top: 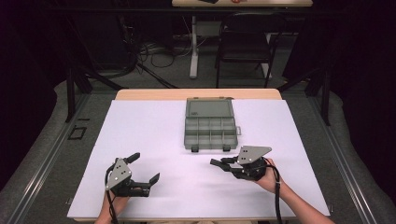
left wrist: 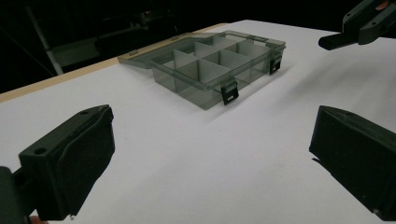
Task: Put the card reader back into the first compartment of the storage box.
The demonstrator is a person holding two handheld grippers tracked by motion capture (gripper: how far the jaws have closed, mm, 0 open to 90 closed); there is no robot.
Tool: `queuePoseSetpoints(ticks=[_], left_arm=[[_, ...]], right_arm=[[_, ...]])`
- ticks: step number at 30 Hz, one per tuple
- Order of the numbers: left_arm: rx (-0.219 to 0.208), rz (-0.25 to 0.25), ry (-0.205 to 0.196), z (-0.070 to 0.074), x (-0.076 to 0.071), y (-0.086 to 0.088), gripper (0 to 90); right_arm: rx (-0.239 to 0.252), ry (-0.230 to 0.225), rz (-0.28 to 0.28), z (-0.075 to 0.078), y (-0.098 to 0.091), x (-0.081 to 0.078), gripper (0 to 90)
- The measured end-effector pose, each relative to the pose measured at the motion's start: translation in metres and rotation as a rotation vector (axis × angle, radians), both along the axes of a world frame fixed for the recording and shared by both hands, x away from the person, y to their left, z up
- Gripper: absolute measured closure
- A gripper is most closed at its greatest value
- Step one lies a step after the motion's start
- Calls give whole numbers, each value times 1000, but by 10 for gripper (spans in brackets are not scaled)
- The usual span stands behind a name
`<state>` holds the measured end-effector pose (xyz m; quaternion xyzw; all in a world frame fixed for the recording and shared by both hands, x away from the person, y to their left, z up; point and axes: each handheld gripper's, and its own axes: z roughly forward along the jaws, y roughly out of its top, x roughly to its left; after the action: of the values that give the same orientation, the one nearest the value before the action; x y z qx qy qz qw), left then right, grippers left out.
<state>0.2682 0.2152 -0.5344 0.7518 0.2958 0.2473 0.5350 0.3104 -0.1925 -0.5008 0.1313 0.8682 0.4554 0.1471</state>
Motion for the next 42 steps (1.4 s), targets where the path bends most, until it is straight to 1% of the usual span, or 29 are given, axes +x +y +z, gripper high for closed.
queuePoseSetpoints(ticks=[6, 10, 12, 17, 19, 27, 33, 42], left_arm=[[0, 0, 1, 0, 0, 0, 0], [-1, -2, 4, 0, 1, 0, 0], [-1, -2, 3, 0, 1, 0, 0], [-2, -2, 2, 0, 1, -1, 0], [0, -3, 3, 0, 2, -1, 0], [-2, -1, 3, -1, 2, 0, 0], [-6, 3, 2, 0, 1, 0, 0], [-1, 6, 2, 0, 2, -1, 0]], right_arm=[[1, -5, -14, 1, -1, 2, 741], [6, -22, -27, 3, -2, 2, 741], [9, -21, -32, 4, -3, 2, 741], [15, -29, -57, 6, -5, 4, 741], [18, -40, -65, 7, -5, 4, 741], [22, -46, -95, 10, -6, 6, 741], [19, -46, -116, 12, -6, 12, 741], [11, -48, -124, 15, -1, 20, 741]])
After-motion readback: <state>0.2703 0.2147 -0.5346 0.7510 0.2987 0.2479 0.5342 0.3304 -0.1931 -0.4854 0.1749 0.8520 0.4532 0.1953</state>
